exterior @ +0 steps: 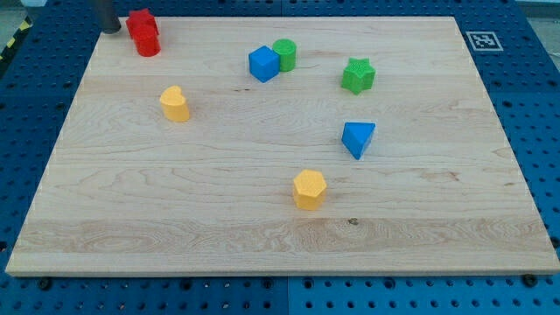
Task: Slide the red star to the top center
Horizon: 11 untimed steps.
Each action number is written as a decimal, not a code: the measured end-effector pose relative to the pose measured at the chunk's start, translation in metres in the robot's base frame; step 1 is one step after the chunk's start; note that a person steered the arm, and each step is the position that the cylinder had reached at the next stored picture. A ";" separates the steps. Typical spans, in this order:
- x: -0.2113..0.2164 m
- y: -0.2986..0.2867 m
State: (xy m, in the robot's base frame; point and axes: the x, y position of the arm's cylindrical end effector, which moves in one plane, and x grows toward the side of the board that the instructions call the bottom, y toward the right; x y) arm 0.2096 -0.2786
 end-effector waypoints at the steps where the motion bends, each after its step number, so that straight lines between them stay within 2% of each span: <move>1: -0.001 0.012; 3: 0.016 0.043; 5: 0.010 0.077; 8: 0.004 0.165; 11: 0.004 0.174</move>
State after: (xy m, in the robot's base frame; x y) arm 0.2131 -0.1041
